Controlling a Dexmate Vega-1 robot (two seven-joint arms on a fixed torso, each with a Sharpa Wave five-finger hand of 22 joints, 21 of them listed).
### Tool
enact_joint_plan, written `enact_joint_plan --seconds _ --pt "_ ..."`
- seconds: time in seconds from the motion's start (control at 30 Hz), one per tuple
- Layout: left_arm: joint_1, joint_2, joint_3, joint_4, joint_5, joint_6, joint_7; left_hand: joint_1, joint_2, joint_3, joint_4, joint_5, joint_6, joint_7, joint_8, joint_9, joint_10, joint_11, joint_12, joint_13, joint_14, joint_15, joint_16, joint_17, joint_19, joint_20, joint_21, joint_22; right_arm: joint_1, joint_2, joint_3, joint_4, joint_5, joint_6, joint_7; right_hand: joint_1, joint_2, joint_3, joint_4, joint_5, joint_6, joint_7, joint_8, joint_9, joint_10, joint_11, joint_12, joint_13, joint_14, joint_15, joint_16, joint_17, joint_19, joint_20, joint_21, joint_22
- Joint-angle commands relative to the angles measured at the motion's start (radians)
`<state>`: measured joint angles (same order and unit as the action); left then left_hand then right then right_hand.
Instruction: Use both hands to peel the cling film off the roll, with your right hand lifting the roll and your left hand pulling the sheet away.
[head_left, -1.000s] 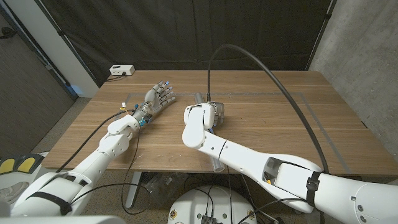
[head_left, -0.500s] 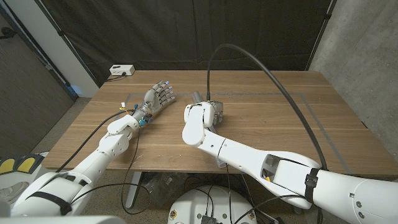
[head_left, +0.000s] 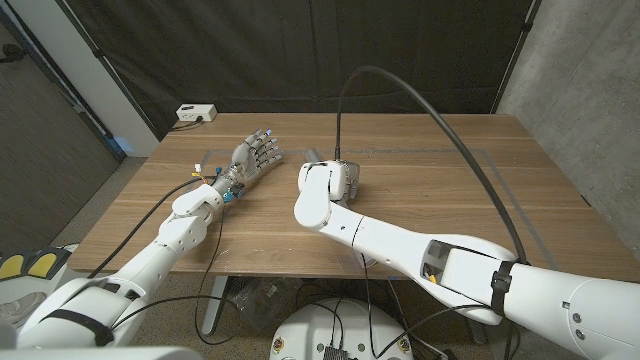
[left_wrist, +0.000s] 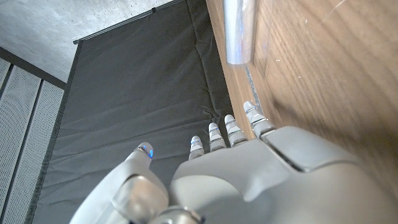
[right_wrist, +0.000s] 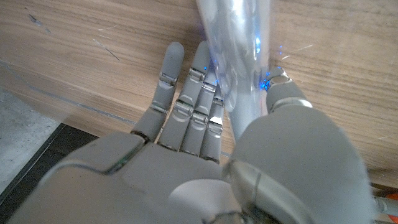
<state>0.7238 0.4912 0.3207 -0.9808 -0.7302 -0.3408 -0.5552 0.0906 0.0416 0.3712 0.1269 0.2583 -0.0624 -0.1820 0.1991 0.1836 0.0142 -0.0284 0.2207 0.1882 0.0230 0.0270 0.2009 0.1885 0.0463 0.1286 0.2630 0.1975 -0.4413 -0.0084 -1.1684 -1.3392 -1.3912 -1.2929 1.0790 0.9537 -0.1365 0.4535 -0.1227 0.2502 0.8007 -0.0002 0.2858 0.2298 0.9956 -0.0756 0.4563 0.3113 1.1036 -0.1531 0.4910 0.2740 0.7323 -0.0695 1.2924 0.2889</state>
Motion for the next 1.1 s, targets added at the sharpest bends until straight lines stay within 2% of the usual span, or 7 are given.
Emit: enact_joint_plan --seconds 0.03,0.2,0.33,0.7,0.73,0.83,1.1 --pt "0.007 0.002 -0.003 -0.011 0.0 0.004 0.003 -0.004 -0.001 -0.005 0.001 0.0 0.007 -0.005 -0.002 0.002 0.009 -0.002 -0.003 0.005 0.007 0.002 -0.003 0.002 -0.002 0.007 -0.002 0.003 -0.077 -0.065 0.093 -0.149 0.242 -0.023 -0.242 0.343 0.29 0.092 -0.057 -0.01 0.082 -0.051 0.012 0.014 0.021 0.011 0.011 0.024 0.11 -0.079 -0.001 -0.015 0.06 -0.156 0.009 -0.043" --pt "0.01 0.002 -0.003 -0.016 0.001 0.005 0.003 -0.005 -0.001 -0.005 0.001 0.001 0.006 -0.005 -0.002 0.002 0.009 -0.002 -0.003 0.005 0.008 0.003 -0.003 0.002 -0.001 0.006 -0.002 0.003 -0.13 -0.085 0.141 -0.236 0.324 -0.042 -0.414 0.356 0.287 0.095 -0.048 -0.013 0.088 -0.042 0.02 0.026 0.043 -0.005 0.025 0.045 0.143 -0.072 0.01 -0.003 0.091 -0.157 0.011 -0.073" --pt "0.012 0.002 -0.004 -0.019 0.002 0.005 0.004 -0.005 -0.001 -0.006 0.001 0.001 0.006 -0.005 -0.003 0.002 0.009 -0.001 -0.004 0.005 0.008 0.003 -0.003 0.002 -0.002 0.007 -0.002 0.003 -0.209 -0.088 0.218 -0.32 0.398 -0.011 -0.593 0.359 0.286 0.096 -0.048 -0.011 0.091 -0.038 0.023 0.03 0.049 -0.01 0.029 0.052 0.15 -0.073 0.014 0.004 0.102 -0.156 0.011 -0.081" --pt "0.015 0.001 -0.005 -0.026 0.003 0.008 0.005 -0.005 -0.001 -0.008 0.001 0.001 0.005 -0.004 -0.003 0.002 0.008 -0.002 -0.005 0.005 0.008 0.003 -0.004 0.002 -0.002 0.006 -0.003 0.003 -0.327 -0.053 0.339 -0.413 0.534 0.033 -0.907 0.354 0.278 0.097 -0.043 -0.003 0.093 -0.035 0.029 0.039 0.063 -0.011 0.04 0.071 0.167 -0.071 0.022 0.019 0.121 -0.155 0.009 -0.1" --pt "0.014 0.001 -0.005 -0.025 0.003 0.008 0.004 -0.005 -0.001 -0.008 0.001 0.001 0.005 -0.004 -0.004 0.002 0.009 -0.001 -0.005 0.005 0.008 0.003 -0.004 0.002 -0.001 0.006 -0.003 0.003 -0.368 -0.028 0.397 -0.433 0.572 0.072 -0.958 0.354 0.278 0.098 -0.043 -0.003 0.094 -0.035 0.029 0.04 0.063 -0.011 0.04 0.072 0.168 -0.071 0.022 0.019 0.122 -0.155 0.008 -0.101" --pt "0.013 0.0 -0.005 -0.022 0.003 0.008 0.004 -0.005 -0.001 -0.008 0.001 0.001 0.005 -0.004 -0.003 0.002 0.009 -0.002 -0.006 0.005 0.008 0.003 -0.004 0.002 -0.001 0.006 -0.003 0.003 -0.426 0.002 0.479 -0.462 0.648 0.151 -1.036 0.353 0.278 0.099 -0.042 0.0 0.092 -0.034 0.03 0.042 0.064 -0.008 0.042 0.076 0.169 -0.072 0.022 0.022 0.129 -0.156 0.009 -0.104" --pt "0.009 -0.003 -0.005 -0.013 0.003 0.007 0.003 -0.004 -0.001 -0.009 0.001 0.001 0.004 -0.003 -0.004 0.002 0.01 -0.001 -0.006 0.005 0.008 0.002 -0.005 0.002 -0.001 0.006 -0.003 0.003 -0.531 0.043 0.627 -0.502 0.832 0.362 -1.151 0.352 0.276 0.104 -0.043 0.01 0.09 -0.029 0.031 0.048 0.062 -0.002 0.046 0.088 0.174 -0.072 0.023 0.029 0.141 -0.157 0.005 -0.111"
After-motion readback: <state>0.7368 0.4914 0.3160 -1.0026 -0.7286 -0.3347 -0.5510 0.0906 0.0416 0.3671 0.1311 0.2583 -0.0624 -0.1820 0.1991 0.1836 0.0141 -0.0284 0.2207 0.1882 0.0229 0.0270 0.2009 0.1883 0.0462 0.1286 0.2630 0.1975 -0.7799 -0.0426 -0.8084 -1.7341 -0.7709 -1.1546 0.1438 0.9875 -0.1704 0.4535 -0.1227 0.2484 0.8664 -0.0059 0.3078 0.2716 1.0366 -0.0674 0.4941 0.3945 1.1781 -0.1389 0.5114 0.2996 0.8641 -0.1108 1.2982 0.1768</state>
